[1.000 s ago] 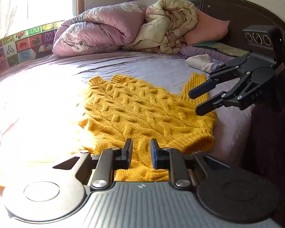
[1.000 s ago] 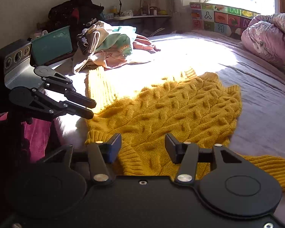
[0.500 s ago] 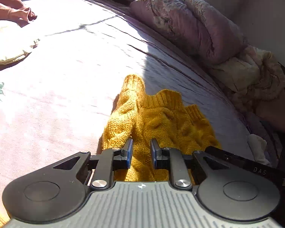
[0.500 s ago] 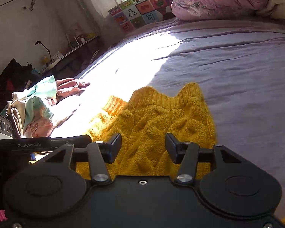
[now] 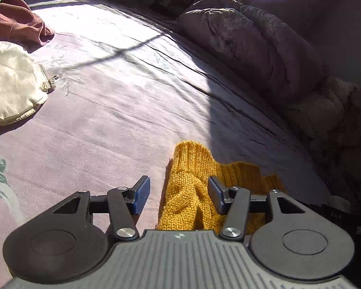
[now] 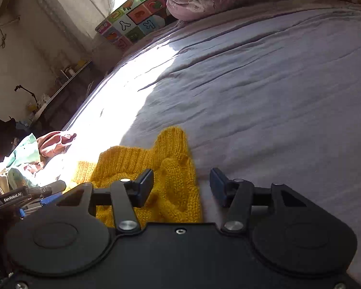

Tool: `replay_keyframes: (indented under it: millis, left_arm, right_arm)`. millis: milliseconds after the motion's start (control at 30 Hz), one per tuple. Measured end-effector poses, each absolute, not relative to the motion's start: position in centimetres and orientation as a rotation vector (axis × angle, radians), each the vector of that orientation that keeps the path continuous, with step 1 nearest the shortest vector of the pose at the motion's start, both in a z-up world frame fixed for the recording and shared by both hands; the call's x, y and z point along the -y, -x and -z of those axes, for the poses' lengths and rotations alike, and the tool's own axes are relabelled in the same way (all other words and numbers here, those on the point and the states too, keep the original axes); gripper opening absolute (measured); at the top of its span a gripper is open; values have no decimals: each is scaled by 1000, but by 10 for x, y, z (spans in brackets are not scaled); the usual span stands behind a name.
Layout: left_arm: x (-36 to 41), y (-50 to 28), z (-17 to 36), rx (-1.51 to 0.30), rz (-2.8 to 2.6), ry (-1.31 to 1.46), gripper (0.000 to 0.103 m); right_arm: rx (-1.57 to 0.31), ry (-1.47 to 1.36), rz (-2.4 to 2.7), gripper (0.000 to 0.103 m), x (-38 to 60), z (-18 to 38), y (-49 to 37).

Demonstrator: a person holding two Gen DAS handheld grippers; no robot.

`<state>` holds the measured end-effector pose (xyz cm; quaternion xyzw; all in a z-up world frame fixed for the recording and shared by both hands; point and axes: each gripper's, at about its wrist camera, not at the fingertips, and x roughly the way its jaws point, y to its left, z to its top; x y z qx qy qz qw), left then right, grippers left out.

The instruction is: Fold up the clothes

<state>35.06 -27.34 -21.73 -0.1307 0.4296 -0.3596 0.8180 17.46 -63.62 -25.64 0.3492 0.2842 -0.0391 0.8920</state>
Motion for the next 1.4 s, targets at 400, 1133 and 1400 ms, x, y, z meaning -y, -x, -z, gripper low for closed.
replay_keyframes:
  millis: [400, 1133, 1400]
  left_arm:
    - [257, -339, 215, -816, 706, 253, 19]
    - [321, -371, 212, -863, 872, 236, 37]
    - [308, -343, 192, -773, 887, 220, 63]
  right_arm:
    - [-561, -313, 258, 46, 593, 227, -160]
    - [-603, -525, 76, 51, 607, 232, -230]
    - [-611, -399, 94, 59, 603, 221, -210]
